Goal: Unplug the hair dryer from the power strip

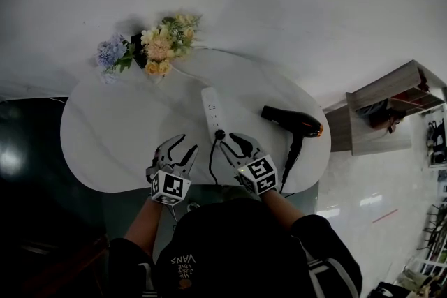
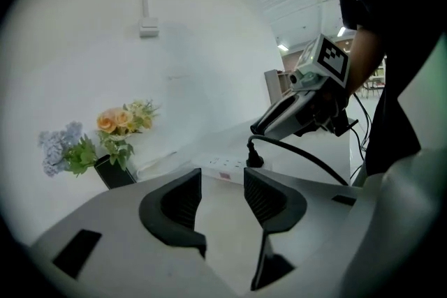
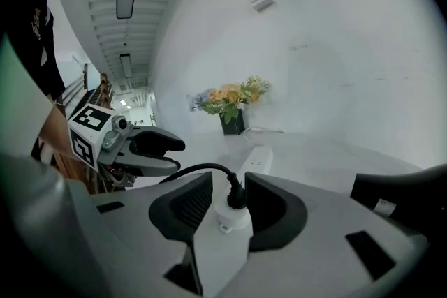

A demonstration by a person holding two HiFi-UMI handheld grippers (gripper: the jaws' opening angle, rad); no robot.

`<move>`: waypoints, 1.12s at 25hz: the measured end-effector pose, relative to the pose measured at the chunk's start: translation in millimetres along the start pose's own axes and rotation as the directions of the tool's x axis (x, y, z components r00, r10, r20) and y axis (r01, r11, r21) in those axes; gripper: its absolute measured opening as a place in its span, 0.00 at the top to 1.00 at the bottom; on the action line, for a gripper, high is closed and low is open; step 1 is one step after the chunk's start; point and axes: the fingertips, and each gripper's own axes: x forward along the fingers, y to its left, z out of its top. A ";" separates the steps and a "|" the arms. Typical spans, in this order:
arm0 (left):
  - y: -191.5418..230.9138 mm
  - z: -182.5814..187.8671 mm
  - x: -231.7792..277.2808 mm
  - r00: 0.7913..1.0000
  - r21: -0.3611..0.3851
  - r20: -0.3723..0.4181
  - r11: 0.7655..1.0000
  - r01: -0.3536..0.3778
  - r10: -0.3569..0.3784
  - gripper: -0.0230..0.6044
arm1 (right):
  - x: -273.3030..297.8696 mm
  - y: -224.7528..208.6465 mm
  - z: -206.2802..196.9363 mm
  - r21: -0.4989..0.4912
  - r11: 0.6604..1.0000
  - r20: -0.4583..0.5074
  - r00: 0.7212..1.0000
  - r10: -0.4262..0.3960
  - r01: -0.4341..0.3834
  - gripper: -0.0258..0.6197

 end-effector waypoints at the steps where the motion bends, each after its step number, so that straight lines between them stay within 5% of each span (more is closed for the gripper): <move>1: -1.6 -2.0 5.6 1.000 0.037 -0.015 0.999 0.020 -0.019 0.66 | 3.4 -0.6 -0.6 -0.001 1.000 -0.003 1.000 0.003 -0.004 0.76; 5: -12.3 -7.1 26.1 0.991 0.180 -0.074 0.976 0.125 -0.114 0.56 | 16.2 -1.0 -2.5 -0.013 1.000 -0.018 1.000 0.018 -0.018 0.76; 9: -23.0 -8.3 43.5 0.970 0.302 -0.134 0.924 0.234 -0.202 0.49 | 25.3 -1.8 -4.6 -0.022 1.000 -0.031 0.999 0.021 -0.022 0.76; 16: -43.2 -17.8 63.5 0.894 0.465 -0.278 0.765 0.445 -0.350 0.47 | 31.7 -8.7 -14.3 -0.011 1.000 -0.058 0.998 0.013 -0.014 0.76; 28: -47.2 -29.0 87.2 0.782 0.610 -0.432 0.494 0.620 -0.448 0.47 | 38.7 -12.7 -19.4 0.016 0.999 -0.066 0.997 0.031 -0.030 0.76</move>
